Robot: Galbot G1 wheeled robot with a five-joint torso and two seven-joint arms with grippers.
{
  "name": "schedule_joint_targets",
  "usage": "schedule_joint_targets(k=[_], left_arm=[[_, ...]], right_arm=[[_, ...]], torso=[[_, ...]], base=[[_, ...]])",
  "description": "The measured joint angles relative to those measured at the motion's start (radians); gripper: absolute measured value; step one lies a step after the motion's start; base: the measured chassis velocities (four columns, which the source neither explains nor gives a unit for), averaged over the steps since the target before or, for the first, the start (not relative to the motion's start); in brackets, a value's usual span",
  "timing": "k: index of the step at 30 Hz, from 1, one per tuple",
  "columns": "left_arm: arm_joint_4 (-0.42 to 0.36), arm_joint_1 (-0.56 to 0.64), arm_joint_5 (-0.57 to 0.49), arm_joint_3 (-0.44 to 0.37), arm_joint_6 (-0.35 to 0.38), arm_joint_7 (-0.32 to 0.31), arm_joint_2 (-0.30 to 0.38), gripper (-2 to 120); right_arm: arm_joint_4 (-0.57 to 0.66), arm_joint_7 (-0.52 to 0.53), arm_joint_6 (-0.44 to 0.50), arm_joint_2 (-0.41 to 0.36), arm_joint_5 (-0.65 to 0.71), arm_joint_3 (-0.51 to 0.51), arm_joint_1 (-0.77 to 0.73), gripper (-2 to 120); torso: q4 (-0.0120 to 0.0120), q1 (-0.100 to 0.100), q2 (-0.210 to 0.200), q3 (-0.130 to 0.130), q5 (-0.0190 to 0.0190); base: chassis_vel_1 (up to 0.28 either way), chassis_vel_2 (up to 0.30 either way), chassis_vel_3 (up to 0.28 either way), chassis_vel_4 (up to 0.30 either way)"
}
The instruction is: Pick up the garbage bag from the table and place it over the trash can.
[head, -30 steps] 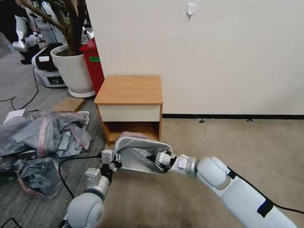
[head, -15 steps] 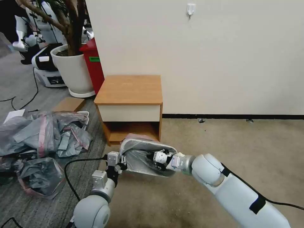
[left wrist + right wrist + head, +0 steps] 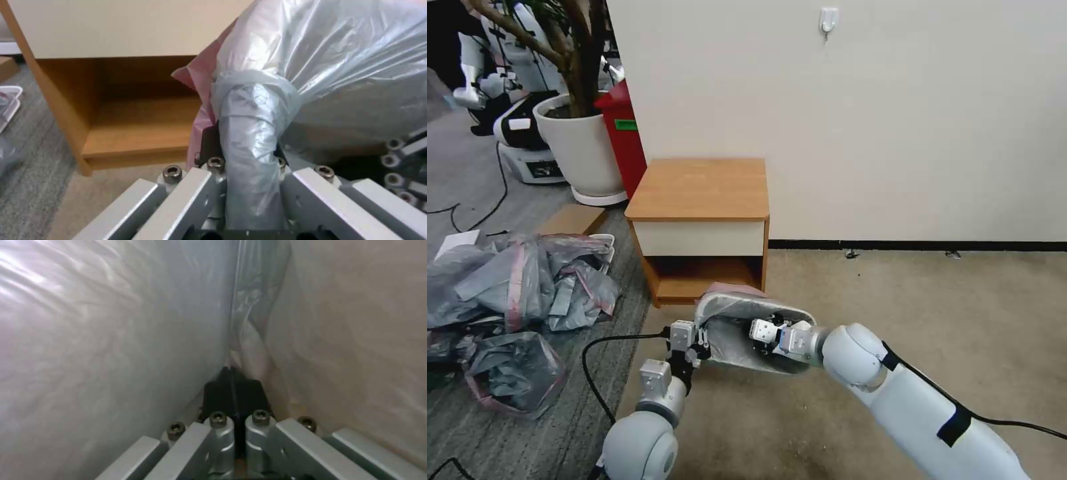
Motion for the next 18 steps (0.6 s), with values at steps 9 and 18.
schedule_joint_targets(k=[9, 18], left_arm=[[0.012, -0.013, 0.013, 0.023, 0.000, -0.013, -0.013, 2], [0.017, -0.016, 0.020, 0.040, 0.001, -0.020, -0.027, 2]], right_arm=[[-0.065, 0.071, -0.043, 0.019, -0.018, -0.024, 0.012, 0], [-0.114, 0.109, -0.079, 0.045, -0.045, -0.042, 0.015, 0]], torso=[[0.0000, 0.000, 0.000, 0.000, 0.0000], [0.0000, 0.000, 0.000, 0.000, -0.0001]], base=[[0.000, 0.000, 0.000, 0.000], [0.000, 0.000, 0.000, 0.000]])
